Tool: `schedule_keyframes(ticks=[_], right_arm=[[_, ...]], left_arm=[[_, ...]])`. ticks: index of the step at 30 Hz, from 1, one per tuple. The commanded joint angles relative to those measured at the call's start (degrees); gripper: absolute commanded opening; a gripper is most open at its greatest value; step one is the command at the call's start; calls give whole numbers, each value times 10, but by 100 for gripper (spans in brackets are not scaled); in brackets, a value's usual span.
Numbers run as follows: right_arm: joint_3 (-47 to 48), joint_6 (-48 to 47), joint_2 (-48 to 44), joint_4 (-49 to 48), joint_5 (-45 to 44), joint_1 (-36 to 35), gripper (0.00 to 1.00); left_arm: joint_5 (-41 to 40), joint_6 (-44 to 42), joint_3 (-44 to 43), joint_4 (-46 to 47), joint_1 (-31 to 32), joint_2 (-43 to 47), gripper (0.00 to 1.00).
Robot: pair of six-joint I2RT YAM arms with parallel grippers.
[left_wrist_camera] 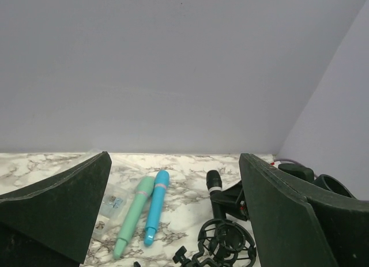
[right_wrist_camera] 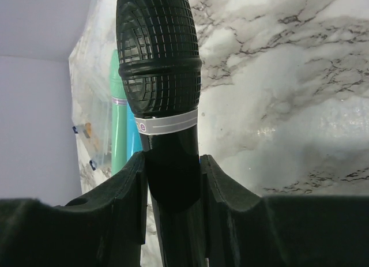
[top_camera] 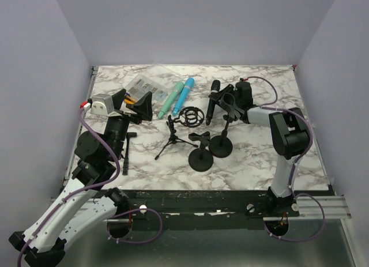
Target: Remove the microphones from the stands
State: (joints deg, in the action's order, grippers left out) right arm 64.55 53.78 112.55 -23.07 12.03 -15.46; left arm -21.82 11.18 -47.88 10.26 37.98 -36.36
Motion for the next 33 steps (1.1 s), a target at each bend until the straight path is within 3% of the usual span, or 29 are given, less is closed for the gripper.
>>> schedule_keyframes(ticks=[1,5,11,15,20,26,33], right_arm=[[18,28,36,-40,-4,-1,0],[28,31,59,-36,-5,-3,2],[49,39,84,-34,14,-4,13],[49,57,90,-54,25,-7,36],[63,59,94,-52,38,-11,54],[54,53,76,-50,40,-11,66],[42,14,39,-5,15,-10,68]], left_arm=[[10,1,-15,-8,-2,-3,95],[5,-4,-15,-7,-2,-2,94],[11,0,-16,-8,-1,-4,93],[12,0,-17,-9,-1,-2,92],[10,-3,-17,-9,-2,-1,91],[10,-3,-17,-9,-2,-1,91],[10,-5,-17,-9,-2,-2,91]])
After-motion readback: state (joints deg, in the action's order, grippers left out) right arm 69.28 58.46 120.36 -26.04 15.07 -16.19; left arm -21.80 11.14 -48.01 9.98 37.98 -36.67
